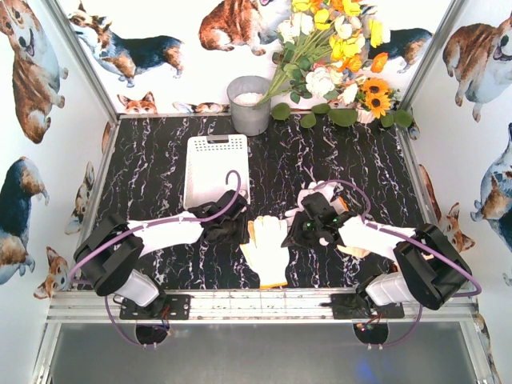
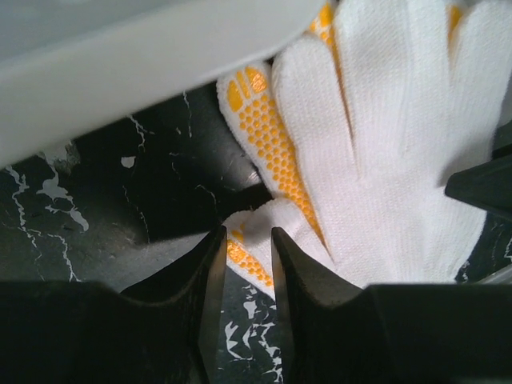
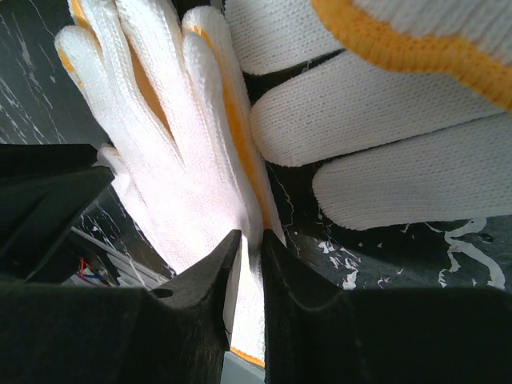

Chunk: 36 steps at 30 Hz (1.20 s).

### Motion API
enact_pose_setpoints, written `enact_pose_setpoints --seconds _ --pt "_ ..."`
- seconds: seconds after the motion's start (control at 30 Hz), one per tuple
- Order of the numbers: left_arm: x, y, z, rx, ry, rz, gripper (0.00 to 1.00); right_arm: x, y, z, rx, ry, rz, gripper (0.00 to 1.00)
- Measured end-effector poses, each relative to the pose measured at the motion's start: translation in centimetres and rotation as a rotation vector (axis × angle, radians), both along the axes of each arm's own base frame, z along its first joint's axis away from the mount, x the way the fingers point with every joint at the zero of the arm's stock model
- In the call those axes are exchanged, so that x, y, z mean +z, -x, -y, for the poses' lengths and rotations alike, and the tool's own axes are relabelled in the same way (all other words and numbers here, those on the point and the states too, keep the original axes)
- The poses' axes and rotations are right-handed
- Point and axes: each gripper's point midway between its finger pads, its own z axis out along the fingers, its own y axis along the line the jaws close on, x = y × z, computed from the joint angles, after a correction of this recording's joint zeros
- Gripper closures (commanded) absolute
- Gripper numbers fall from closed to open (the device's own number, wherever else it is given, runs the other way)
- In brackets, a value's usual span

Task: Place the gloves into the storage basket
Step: Pair the glove with the glove.

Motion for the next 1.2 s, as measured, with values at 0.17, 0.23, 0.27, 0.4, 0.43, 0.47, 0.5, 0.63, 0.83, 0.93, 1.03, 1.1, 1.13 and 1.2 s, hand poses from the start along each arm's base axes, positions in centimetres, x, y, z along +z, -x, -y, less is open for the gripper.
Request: enact_pose_setpoints --seconds 0.17,0.23,0.27,0.4,0.43,0.47,0.5,0.63,0.83,0.93,1.03,1.1,1.13,1.2 --pt "-0.6 0.4 -0.3 -0.004 -0.005 -0.013 0.79 0.0 0.0 0.0 0.000 0.000 0.000 0.80" --pt "-0.7 0.3 -0.1 -0.005 -0.002 -0.012 0.80 0.0 0.0 0.0 0.000 0.000 0.000 0.80" --pt "-0.8 0.3 -0.1 -0.005 -0.002 -0.012 0.80 0.0 0.0 0.0 0.000 0.000 0.000 0.80" --pt "-0.8 0.2 0.1 -0.007 0.002 -0.011 0.83 0.0 0.0 0.0 0.000 0.000 0.000 0.80" --pt "-0.8 0.2 0.1 -0.007 0.003 -0.011 0.84 0.0 0.0 0.0 0.000 0.000 0.000 0.80" --pt "-0.9 0.2 0.2 -0.009 0.003 -0.011 0.84 0.0 0.0 0.0 -0.001 0.000 0.000 0.80" --pt "-0.9 0.2 0.2 -0.010 0.004 -0.010 0.82 0.0 0.0 0.0 -0.001 0.000 0.000 0.80" --pt "-0.8 0.2 0.2 -0.015 -0.003 -0.005 0.77 0.0 0.0 0.0 0.000 -0.001 -0.001 0.80" --pt "0.0 -0.7 0.4 -0.026 -0.037 0.041 0.77 0.0 0.0 0.0 0.001 -0.003 -0.002 0.80" --pt "0.1 -0.9 0.3 -0.032 -0.056 0.062 0.76 0.0 0.0 -0.1 0.001 -0.003 -0.002 0.80" --pt "0.1 -1.0 0.2 -0.043 -0.070 0.075 0.77 0.1 0.0 -0.1 0.002 -0.004 -0.001 0.80" --pt "0.1 -0.9 0.1 -0.052 -0.076 0.078 0.78 0.1 0.0 -0.1 0.002 -0.005 0.000 0.80" --pt "0.1 -0.9 0.1 -0.055 -0.077 0.079 0.78 0.1 0.0 -0.1 0.002 -0.006 0.000 0.80" --pt "0.1 -0.7 0.2 -0.065 -0.079 0.079 0.79 0.1 0.0 -0.1 0.003 -0.006 0.000 0.80"
